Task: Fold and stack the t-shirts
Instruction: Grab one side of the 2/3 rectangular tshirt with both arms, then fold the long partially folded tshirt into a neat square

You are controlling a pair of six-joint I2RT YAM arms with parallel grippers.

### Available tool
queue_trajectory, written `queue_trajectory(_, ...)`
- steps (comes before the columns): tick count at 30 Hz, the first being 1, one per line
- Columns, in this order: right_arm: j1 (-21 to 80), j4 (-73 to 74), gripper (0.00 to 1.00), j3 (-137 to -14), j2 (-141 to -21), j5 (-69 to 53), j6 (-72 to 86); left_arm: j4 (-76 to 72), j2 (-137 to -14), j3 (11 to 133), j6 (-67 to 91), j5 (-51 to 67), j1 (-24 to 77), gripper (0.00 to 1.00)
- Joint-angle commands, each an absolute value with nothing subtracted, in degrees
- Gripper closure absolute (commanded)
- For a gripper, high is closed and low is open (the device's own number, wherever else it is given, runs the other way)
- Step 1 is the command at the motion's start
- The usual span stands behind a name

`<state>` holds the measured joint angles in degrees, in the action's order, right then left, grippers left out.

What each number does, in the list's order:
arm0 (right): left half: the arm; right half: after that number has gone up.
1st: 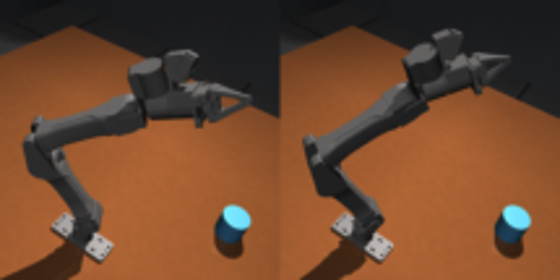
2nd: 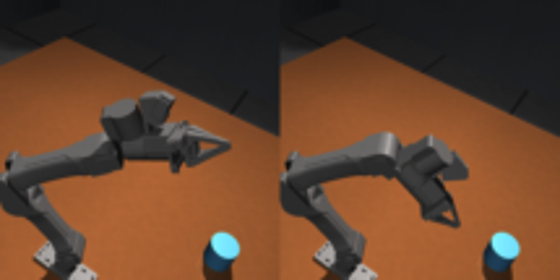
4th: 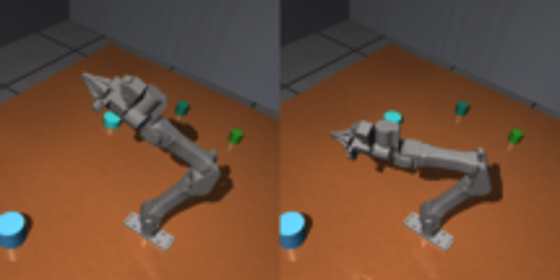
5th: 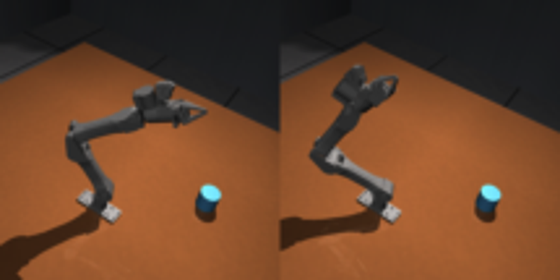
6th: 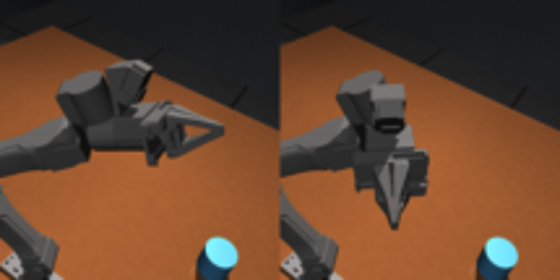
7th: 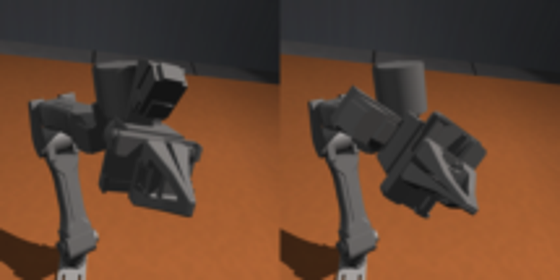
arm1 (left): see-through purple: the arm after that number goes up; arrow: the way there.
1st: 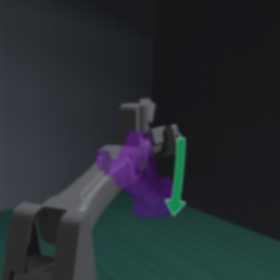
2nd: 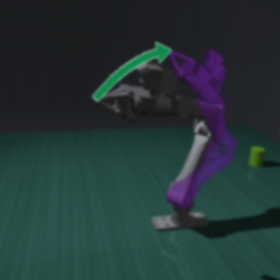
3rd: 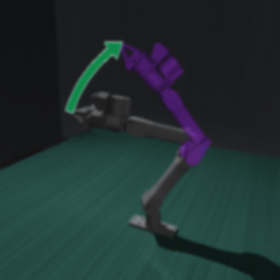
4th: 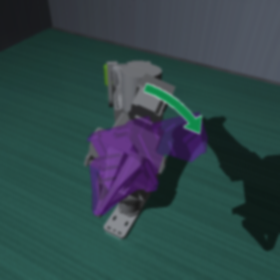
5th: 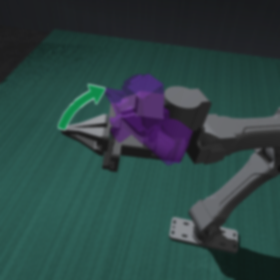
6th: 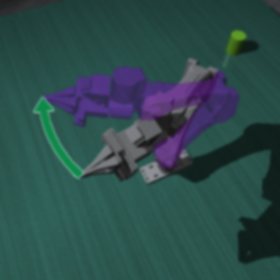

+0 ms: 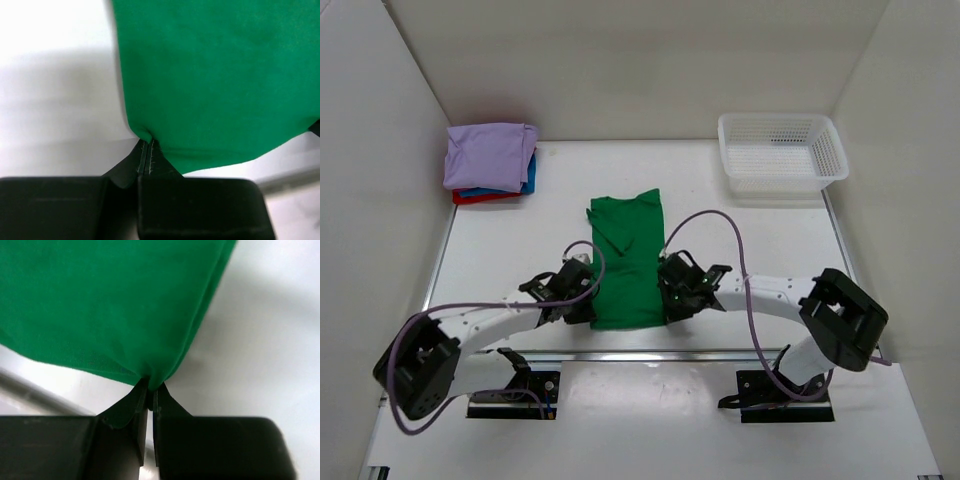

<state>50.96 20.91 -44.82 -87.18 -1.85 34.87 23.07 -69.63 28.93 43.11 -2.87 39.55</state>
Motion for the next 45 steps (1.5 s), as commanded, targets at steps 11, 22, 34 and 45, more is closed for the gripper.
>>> queue_trajectory(11,58.6,39.7,1.0,-46.9,-74.6,-8.0,40.3,48.8,-50.3,31.7,45.5,2.8,38.3,1.0)
queue_trajectory(22,40.6,52.8,1.0,-63.1,-77.6,-16.8,23.0,53.3,-65.5,50.3,35.6,7.8,32.4,1.0)
queue_trajectory(34,35.2,60.5,1.0,-84.4,-89.1,-17.9,15.3,55.9,-75.4,66.7,28.3,10.5,23.2,1.0)
queue_trajectory(45,29.0,60.4,1.0,-95.6,-97.6,-17.6,11.1,53.1,-83.7,76.5,25.8,14.8,17.1,1.0)
